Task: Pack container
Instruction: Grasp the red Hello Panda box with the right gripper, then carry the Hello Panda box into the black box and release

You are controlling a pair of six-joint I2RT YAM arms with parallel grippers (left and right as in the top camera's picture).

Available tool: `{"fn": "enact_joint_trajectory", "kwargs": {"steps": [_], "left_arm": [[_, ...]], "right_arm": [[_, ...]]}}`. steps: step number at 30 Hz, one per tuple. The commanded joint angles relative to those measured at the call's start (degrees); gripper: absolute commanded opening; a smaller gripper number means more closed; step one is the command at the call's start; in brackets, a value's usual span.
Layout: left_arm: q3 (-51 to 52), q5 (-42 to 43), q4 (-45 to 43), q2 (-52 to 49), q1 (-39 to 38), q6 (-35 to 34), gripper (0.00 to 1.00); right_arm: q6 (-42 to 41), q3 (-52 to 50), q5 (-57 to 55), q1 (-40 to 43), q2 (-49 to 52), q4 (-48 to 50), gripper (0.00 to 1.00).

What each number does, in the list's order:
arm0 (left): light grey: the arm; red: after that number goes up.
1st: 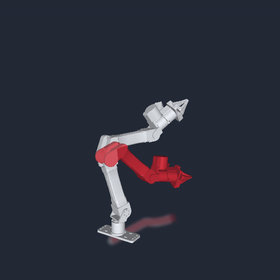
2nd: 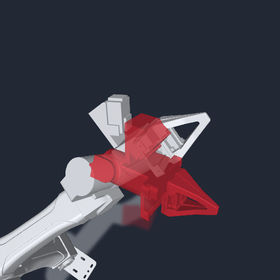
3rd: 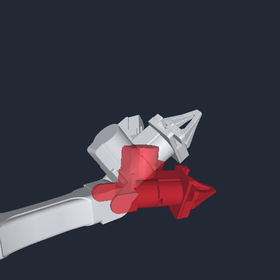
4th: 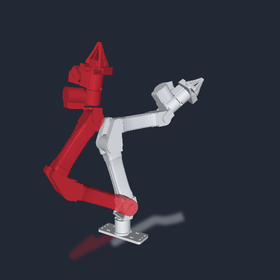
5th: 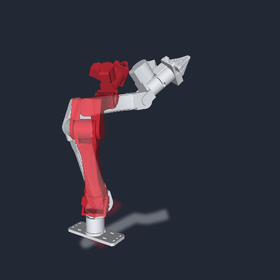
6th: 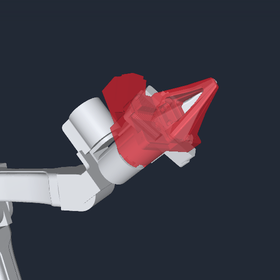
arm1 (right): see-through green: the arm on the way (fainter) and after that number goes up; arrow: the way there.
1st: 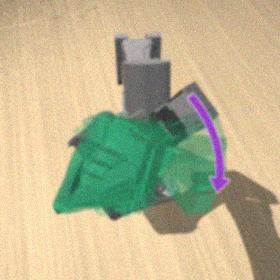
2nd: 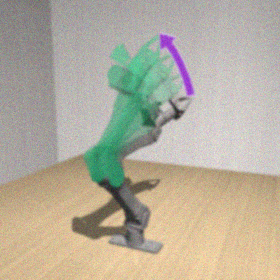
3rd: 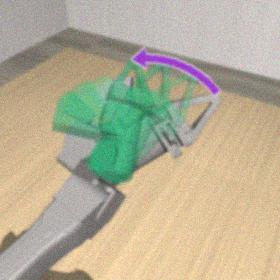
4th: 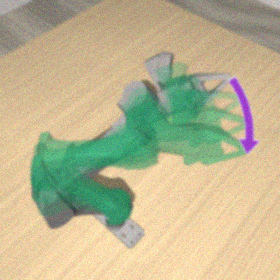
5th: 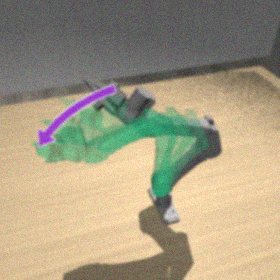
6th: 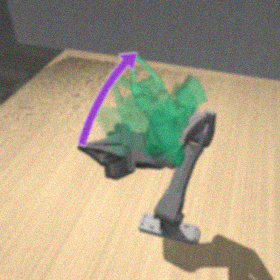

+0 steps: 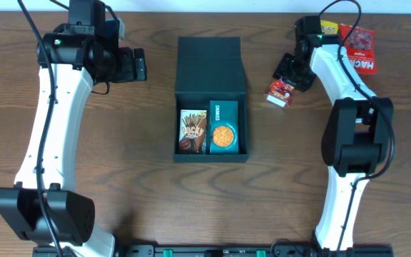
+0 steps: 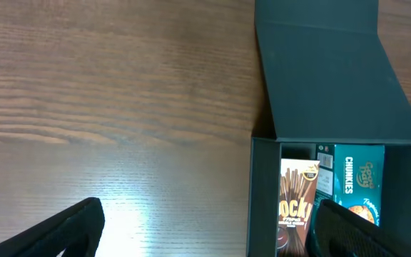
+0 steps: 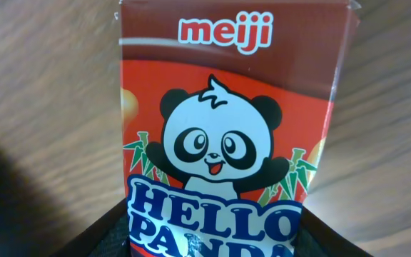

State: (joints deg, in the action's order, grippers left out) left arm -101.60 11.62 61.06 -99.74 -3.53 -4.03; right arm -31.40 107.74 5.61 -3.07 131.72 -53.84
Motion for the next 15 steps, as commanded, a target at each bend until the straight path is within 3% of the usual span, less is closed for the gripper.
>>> {"fn": "enact_joint_trajectory", "kwargs": {"steps": [1, 8, 15], "left_arm": [[-0.8, -1.5, -0.3, 0.1, 0.1, 1.3, 0.95], [-0.8, -1.7, -1.5, 0.1, 0.1, 1.3, 0.95], [-0.8, -1.7, -1.8, 0.1, 0.2, 1.3, 0.95]], "right_arm": [[3.6, 2.6, 9.6, -0.1, -2.3, -2.3, 0.44], [11.8, 9.7, 12.6, -3.2, -9.3, -13.0, 0.41], [13.3, 10.4, 12.4, -11.6, -16.0, -19.3, 0.45]]}}
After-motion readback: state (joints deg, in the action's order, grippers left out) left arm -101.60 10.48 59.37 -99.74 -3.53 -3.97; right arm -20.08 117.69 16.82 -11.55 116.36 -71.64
